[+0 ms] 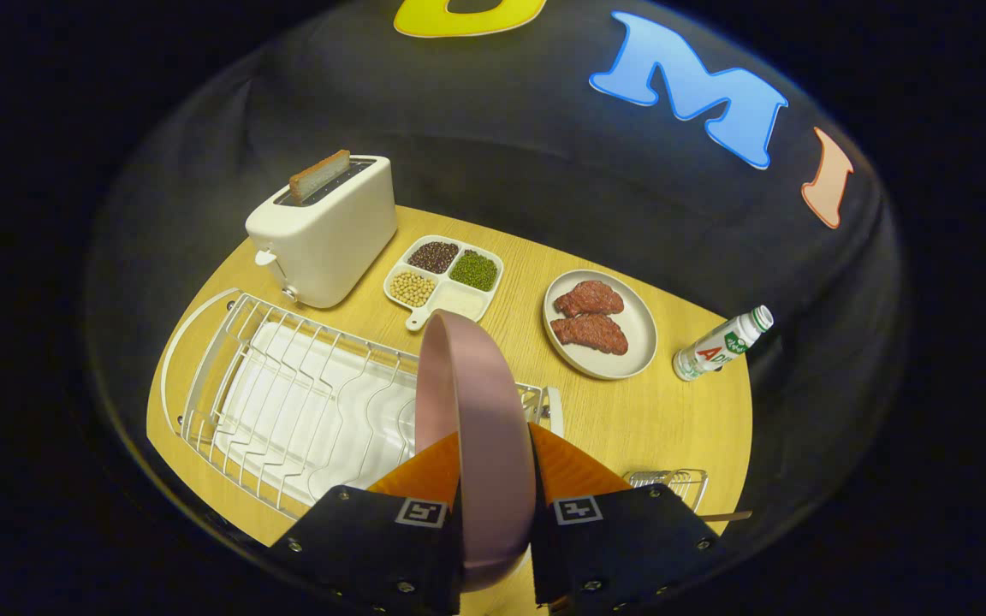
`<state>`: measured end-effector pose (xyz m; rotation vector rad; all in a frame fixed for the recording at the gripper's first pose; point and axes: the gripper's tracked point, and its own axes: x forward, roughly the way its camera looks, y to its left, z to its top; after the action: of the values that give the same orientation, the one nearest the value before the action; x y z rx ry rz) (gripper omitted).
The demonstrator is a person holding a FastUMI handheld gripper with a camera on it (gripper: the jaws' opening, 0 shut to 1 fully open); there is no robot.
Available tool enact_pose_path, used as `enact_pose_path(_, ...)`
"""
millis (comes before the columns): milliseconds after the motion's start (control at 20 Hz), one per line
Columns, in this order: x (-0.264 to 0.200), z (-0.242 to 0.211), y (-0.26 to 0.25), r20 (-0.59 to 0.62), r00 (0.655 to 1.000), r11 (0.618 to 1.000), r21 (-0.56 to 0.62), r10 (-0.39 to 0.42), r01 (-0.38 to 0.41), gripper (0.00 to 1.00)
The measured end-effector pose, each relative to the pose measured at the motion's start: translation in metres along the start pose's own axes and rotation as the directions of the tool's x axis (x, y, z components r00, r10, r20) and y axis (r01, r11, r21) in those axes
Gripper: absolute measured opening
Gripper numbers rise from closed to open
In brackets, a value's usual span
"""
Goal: Take the plate from the dish rack, then take the spoon from the basket and place it into the plate.
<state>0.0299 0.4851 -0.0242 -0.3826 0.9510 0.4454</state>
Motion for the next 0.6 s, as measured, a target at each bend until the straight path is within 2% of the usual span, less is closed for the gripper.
enact_pose_path(150, -0.016, 0.012, -0.013, 0.028, 0.999, 1.000, 0.016, -0.021, 0.021, 0.30)
enact_pose_path(200, -0.006, 0.006, -0.011, 0.021, 1.000, 1.000, 0.018, -0.007, 0.007, 0.30)
enact_pose_path(250, -0.013, 0.000, -0.012, -0.003, 1.000, 0.999, 0.035, 0.015, -0.015, 0.17)
enact_pose_path(450, -0.017, -0.011, -0.021, -0.008, 0.999, 0.996, 0.071, 0.046, -0.045, 0.17)
enact_pose_path(600, -0.032, -0.017, -0.018, -0.001, 0.995, 0.989, 0.110, 0.100, -0.099, 0.17)
